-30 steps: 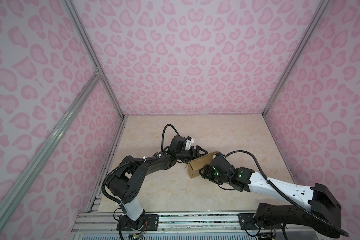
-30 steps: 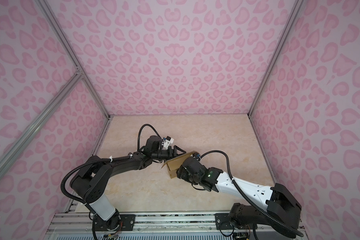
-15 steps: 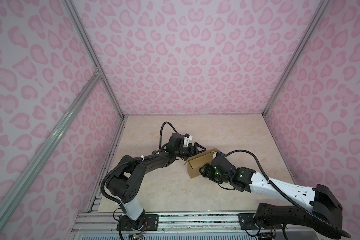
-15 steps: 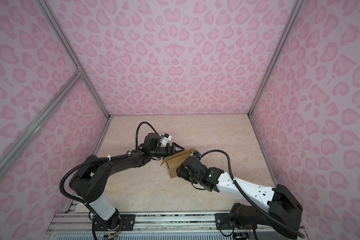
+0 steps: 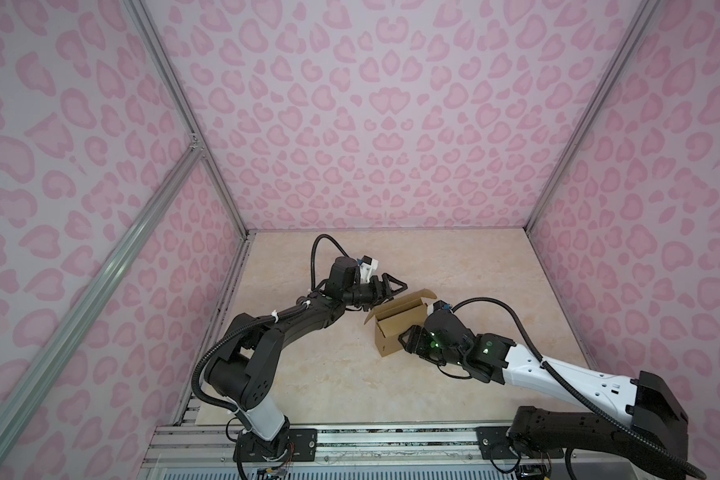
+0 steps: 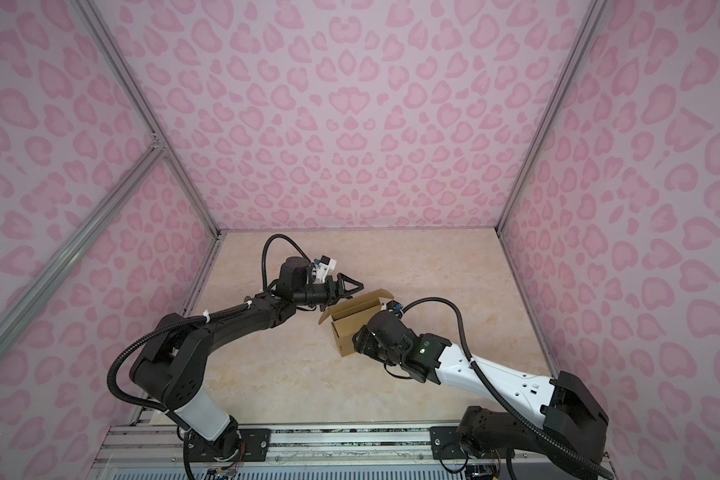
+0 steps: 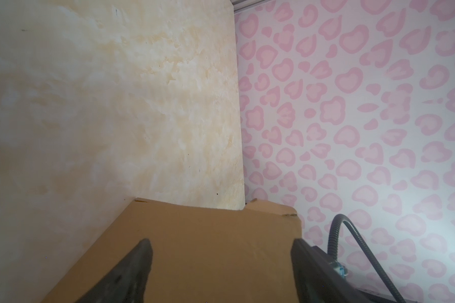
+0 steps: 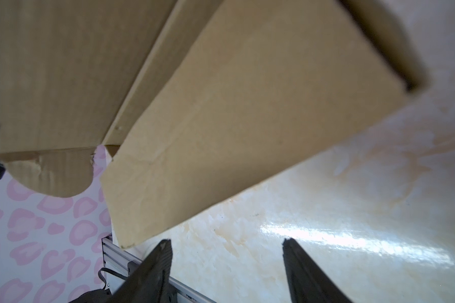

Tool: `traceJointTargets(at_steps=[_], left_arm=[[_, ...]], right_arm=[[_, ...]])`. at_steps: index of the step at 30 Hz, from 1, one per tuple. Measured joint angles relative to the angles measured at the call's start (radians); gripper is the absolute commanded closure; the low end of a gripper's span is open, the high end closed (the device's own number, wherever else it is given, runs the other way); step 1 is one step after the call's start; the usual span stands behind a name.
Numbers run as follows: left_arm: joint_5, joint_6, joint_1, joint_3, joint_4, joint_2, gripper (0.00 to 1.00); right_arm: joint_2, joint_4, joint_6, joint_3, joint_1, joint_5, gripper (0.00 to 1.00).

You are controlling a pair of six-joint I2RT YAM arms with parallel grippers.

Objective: Fold the paper box

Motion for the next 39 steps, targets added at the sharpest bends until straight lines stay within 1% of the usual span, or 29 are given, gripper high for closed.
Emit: traceJointTargets(at_steps=[3,8,12,16,19,24,28,31,39], left_arm=[[0.0,0.001,0.004,0.0,-0.002,-0.011,0.14],[0.0,0.005,0.004,0.0,-0.009,-0.023,0.14],[0.001,0.005,0.004,0.0,-0.01,-0.023,0.14],[0.001,0.005,0.0,0.0,-0.013,-0.023,0.14],[0.001,0.004,-0.005,0.0,-0.017,-0.023,0.14],[0.006,0.004,-0.017,0.0,-0.016,-0.023,0.14],[0.009,0.003,-0.017,0.0,-0.017,-0.023,0.14],[0.01,0.003,-0.017,0.0,-0.017,-0.023,0.14],[0.018,0.003,-0.017,0.0,-0.016,-0.023,0.14]], right_arm=[[-0.012,-0.037,-0.024,0.025,-0.011,0.002,0.31],[-0.058,-0.139,-0.114,0.104,-0.069,0.014,0.33],[-0.086,-0.217,-0.22,0.187,-0.105,0.05,0.33],[-0.079,-0.271,-0.34,0.242,-0.186,0.044,0.34],[-0.079,-0.291,-0.424,0.253,-0.257,0.01,0.35],[-0.076,-0.274,-0.554,0.249,-0.373,-0.082,0.37],[-0.051,-0.252,-0.64,0.248,-0.39,-0.16,0.38],[-0.034,-0.224,-0.69,0.247,-0.416,-0.19,0.4],[0.015,-0.157,-0.779,0.225,-0.465,-0.277,0.42]])
